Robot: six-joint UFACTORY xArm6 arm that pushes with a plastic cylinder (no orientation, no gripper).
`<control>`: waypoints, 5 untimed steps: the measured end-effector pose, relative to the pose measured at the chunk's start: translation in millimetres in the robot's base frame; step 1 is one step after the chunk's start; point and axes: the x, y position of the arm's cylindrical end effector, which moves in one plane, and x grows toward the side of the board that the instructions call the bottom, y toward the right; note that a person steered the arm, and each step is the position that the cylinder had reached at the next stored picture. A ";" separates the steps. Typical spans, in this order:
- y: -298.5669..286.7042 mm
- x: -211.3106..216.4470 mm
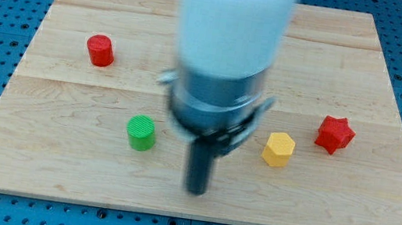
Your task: Push the green circle to the bottom of the green star
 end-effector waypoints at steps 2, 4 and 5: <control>-69.3 -21.3; -59.0 -17.0; -87.9 -46.1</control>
